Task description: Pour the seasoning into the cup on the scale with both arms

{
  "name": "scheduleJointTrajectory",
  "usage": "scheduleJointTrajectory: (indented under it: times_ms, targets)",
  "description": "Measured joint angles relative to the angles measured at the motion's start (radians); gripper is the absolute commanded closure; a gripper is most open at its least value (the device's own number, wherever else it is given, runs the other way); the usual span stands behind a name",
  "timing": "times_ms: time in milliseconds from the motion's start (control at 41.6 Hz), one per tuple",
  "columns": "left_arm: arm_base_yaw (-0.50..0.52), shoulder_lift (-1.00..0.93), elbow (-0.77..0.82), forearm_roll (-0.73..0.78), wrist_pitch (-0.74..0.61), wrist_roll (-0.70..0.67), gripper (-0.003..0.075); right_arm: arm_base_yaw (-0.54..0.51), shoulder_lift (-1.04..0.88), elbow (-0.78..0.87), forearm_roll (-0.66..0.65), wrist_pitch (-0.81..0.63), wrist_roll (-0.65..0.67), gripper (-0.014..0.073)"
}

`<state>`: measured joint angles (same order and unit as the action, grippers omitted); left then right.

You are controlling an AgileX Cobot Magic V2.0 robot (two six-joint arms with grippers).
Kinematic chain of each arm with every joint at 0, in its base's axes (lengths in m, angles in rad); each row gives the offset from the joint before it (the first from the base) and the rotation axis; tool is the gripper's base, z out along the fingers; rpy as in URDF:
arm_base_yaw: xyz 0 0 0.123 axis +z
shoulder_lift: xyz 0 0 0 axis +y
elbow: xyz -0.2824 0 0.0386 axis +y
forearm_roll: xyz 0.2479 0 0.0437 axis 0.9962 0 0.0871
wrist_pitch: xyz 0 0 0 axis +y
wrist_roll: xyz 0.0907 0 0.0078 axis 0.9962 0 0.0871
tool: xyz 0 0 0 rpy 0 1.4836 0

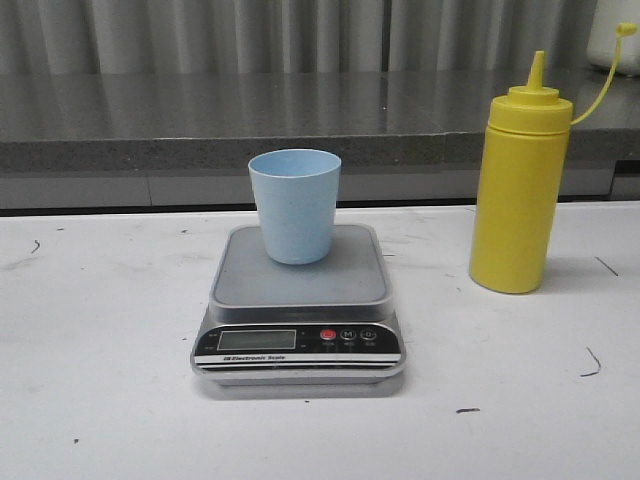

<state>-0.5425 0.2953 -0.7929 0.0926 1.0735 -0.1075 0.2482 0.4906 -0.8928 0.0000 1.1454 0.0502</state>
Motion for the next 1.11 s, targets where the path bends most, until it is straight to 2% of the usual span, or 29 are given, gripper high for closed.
scheduleJointTrajectory:
  times_ms: [120,192,241,457,529,794,866,1034,1058,1107]
  targets:
    - [0.0,0.0,0.0,0.0,0.0,0.0,0.0313,0.0,0.0,0.0,0.0,0.0,0.0,-0.0025]
    - [0.0,0.0,0.0,0.0,0.0,0.0,0.0313,0.0,0.0,0.0,0.0,0.0,0.0,0.0046]
    - [0.0,0.0,0.0,0.0,0.0,0.0,0.0313,0.0,0.0,0.0,0.0,-0.002,0.0,0.0126]
    - [0.0,0.0,0.0,0.0,0.0,0.0,0.0313,0.0,0.0,0.0,-0.005,-0.03,0.0,0.0582]
    - [0.0,0.0,0.002,0.0,0.0,0.0,0.0313,0.0,0.0,0.0,-0.007,-0.032,0.0,0.0666]
    - [0.0,0.0,0.011,0.0,0.0,0.0,0.0323,0.0,0.0,0.0,-0.007,-0.034,0.0,0.0662]
    - [0.0,0.0,0.011,0.0,0.0,0.0,0.0394,0.0,0.0,0.0,-0.007,-0.038,0.0,0.0662]
    - [0.0,0.0,0.011,0.0,0.0,0.0,0.0699,0.0,0.0,0.0,-0.007,-0.04,0.0,0.0662]
    - [0.0,0.0,0.011,0.0,0.0,0.0,0.073,0.0,0.0,0.0,-0.007,-0.04,0.0,0.0662]
    - [0.0,0.0,0.011,0.0,0.0,0.0,0.0741,0.0,0.0,0.0,-0.007,-0.04,0.0,0.0662]
